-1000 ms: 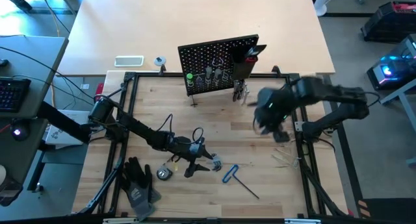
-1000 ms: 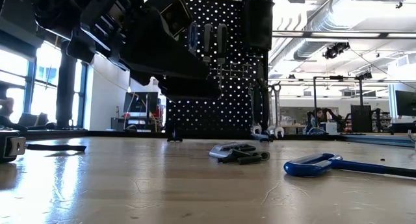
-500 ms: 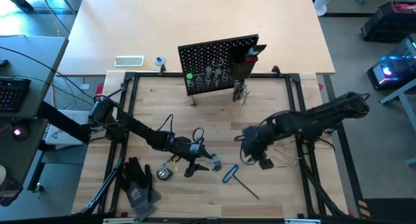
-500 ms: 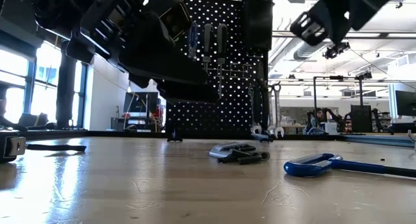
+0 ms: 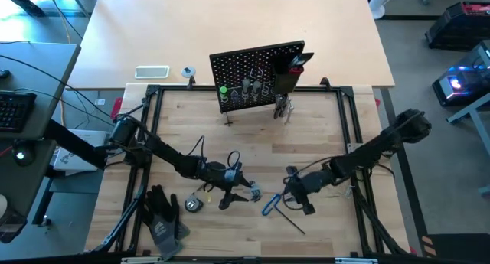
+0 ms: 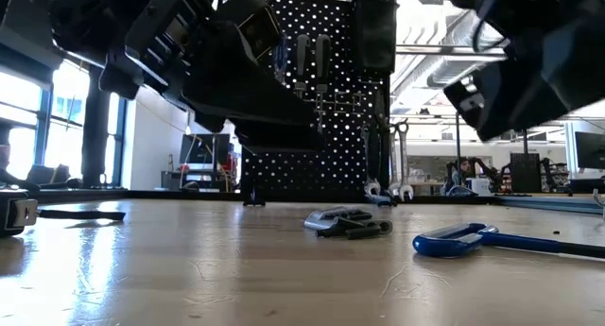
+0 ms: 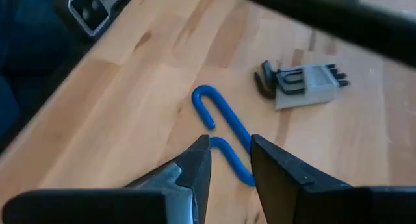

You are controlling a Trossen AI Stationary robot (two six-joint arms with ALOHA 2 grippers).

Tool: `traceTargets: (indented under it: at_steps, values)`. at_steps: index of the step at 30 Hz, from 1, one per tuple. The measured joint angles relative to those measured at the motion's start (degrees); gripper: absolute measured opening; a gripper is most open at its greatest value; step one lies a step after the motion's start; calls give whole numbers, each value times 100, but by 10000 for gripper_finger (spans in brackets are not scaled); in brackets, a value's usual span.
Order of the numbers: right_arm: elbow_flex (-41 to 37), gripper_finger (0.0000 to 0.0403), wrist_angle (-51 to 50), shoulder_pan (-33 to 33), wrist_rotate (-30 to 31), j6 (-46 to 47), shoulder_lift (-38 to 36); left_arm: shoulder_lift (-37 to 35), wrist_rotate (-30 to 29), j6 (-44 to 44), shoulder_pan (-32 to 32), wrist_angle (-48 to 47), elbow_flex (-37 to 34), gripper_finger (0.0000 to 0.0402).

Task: Hang tools onto peg board
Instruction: Put the pick tool into the pegboard bin

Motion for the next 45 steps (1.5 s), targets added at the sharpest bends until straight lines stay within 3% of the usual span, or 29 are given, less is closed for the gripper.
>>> traceTargets:
  at_steps: [11, 19, 28, 36, 45]
  values:
    - [160, 103, 943, 106, 64, -993, 1486, 1149, 498, -1, -30, 157, 950, 252]
    - [460, 90, 883, -162, 16, -870, 2189, 1613, 660, 121, 1, -381, 1549, 252]
    - [452, 11, 923, -755, 220, -876, 2235, 1409, 345, 33, 197, -1534, 1600, 252]
    - [433, 8, 1213, -1020, 282, -882, 2250, 1285, -69, 36, 259, -2483, 1617, 252]
    - [478, 1, 1446, -1038, 141, -941, 2164, 1098, -117, 37, 275, -3140, 1615, 252]
